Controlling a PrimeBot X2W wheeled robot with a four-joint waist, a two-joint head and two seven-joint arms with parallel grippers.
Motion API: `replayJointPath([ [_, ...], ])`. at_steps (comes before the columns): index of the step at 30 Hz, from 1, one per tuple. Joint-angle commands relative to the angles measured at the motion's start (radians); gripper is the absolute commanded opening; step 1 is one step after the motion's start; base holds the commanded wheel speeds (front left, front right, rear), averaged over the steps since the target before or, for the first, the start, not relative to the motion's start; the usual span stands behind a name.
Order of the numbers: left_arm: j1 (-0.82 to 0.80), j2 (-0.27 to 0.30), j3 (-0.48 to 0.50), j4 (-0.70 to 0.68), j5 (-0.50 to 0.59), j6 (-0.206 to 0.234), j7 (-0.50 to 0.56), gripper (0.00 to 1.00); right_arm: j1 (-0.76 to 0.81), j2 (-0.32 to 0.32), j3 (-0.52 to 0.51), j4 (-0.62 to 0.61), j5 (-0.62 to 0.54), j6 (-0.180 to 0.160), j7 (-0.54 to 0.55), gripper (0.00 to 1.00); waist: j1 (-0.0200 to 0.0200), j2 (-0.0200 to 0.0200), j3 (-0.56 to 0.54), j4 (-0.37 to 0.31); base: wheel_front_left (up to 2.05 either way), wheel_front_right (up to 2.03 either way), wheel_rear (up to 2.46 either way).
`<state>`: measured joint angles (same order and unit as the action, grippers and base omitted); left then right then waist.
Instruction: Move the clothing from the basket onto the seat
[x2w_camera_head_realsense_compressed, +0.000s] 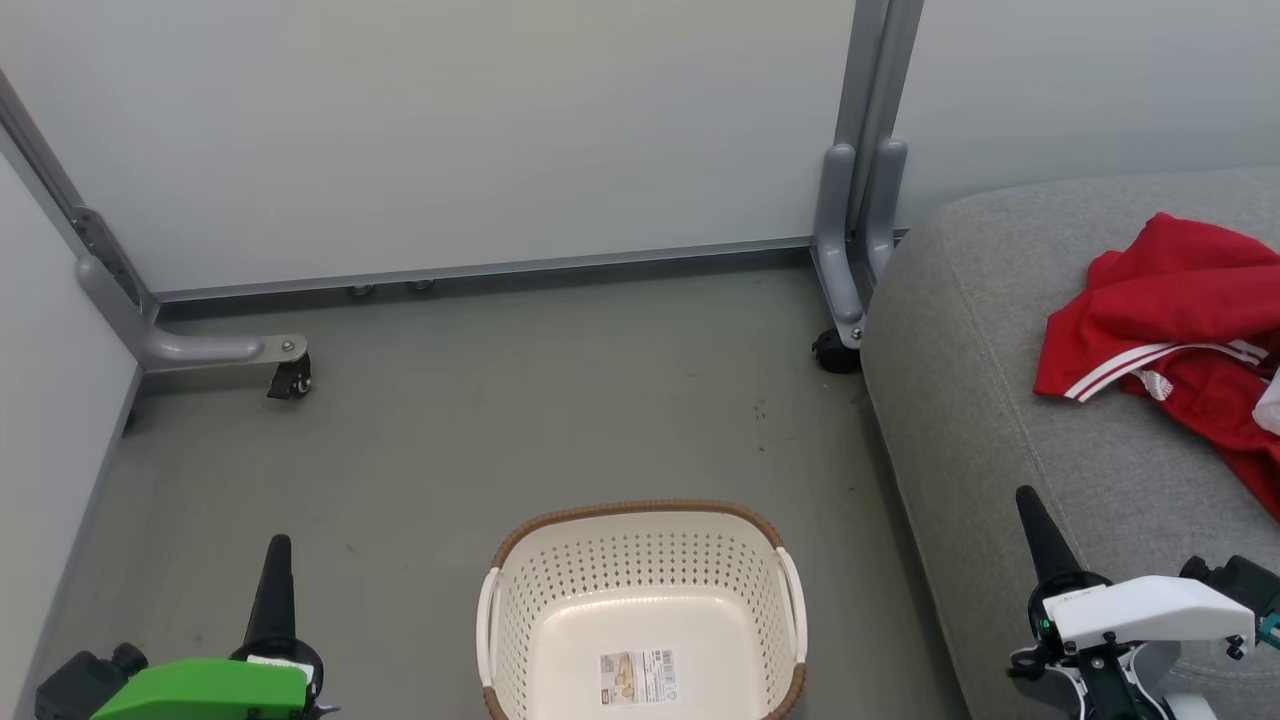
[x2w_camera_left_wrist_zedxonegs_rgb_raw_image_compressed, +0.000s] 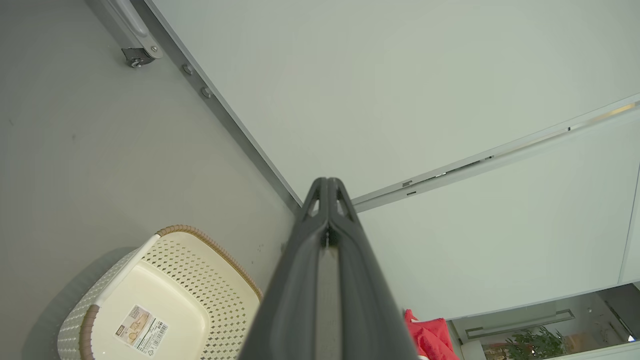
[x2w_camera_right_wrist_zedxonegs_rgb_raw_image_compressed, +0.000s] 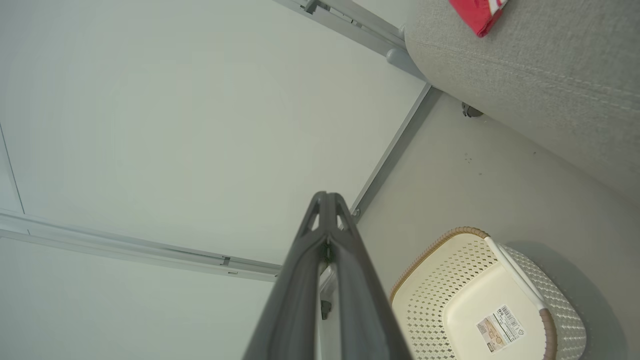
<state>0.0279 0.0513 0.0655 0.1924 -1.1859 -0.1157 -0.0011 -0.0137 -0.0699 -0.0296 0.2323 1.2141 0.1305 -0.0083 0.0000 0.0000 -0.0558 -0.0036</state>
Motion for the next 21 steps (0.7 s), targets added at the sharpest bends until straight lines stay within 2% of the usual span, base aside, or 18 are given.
replayJointPath([
  [1, -0.030, 0.009, 0.007, -0.004, -0.028, -0.007, 0.005, 0.00, -0.027, 0.001, -0.008, -0.004, 0.027, 0.001, 0.009, 0.00, 0.0000, 0.0000, 0.002, 0.000, 0.00, 0.00, 0.00],
  [21, -0.084, 0.009, 0.022, 0.024, -0.218, -0.011, 0.053, 0.00, -0.062, 0.006, -0.039, 0.004, 0.206, 0.001, 0.058, 0.00, 0.0000, 0.0000, 0.025, 0.002, 0.00, 0.00, 0.00],
])
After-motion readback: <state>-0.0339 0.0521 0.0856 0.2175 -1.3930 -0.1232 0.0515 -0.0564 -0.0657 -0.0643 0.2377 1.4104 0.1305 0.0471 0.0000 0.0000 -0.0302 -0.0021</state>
